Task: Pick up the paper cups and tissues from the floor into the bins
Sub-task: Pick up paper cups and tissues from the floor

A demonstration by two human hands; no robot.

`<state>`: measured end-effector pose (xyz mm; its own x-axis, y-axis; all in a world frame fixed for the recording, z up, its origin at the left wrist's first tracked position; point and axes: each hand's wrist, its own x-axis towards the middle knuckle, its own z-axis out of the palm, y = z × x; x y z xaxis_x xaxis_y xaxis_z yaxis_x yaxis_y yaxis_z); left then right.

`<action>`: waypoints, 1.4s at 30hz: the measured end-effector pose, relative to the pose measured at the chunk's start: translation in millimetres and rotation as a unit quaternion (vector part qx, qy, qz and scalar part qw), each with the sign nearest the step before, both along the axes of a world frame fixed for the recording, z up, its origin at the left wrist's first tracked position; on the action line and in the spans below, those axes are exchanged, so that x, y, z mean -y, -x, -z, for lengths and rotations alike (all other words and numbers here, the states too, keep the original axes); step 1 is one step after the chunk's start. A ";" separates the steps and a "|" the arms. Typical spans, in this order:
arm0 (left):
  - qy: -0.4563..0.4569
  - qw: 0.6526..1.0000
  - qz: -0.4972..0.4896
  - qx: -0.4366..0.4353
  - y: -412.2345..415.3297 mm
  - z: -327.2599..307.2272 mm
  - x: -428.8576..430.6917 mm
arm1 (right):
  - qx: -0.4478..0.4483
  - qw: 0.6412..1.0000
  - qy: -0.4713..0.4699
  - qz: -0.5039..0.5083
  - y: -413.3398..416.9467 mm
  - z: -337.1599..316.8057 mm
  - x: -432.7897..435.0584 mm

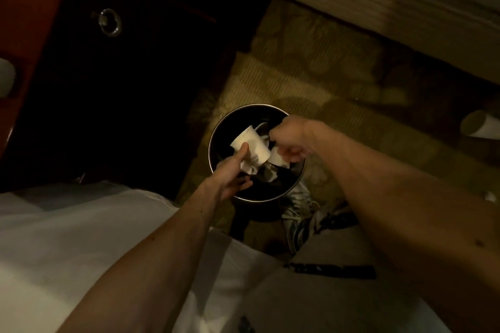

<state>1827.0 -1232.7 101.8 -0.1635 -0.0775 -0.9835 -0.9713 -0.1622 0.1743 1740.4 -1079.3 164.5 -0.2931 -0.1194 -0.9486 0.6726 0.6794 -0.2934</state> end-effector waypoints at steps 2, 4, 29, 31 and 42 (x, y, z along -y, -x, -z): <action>0.046 0.999 0.006 -0.014 5.3 -1.9 -1.2 | -0.014 0.999 0.023 0.020 4.6 -12.8 5.2; 0.090 0.995 -0.002 -0.051 14.1 -11.9 -5.0 | -0.040 0.996 0.052 0.060 7.1 -28.6 4.2; 0.075 0.321 0.771 -0.546 -13.3 -267.8 -437.3 | -0.399 0.822 -0.114 0.389 -294.8 -172.6 -424.3; 0.021 0.320 0.783 -0.534 -25.8 -242.8 -476.6 | -0.374 0.800 -0.113 0.455 -321.2 -142.8 -443.5; -0.033 0.099 0.917 -0.385 -16.2 -27.5 -625.3 | -0.096 0.756 -0.185 0.621 -368.0 59.6 -510.0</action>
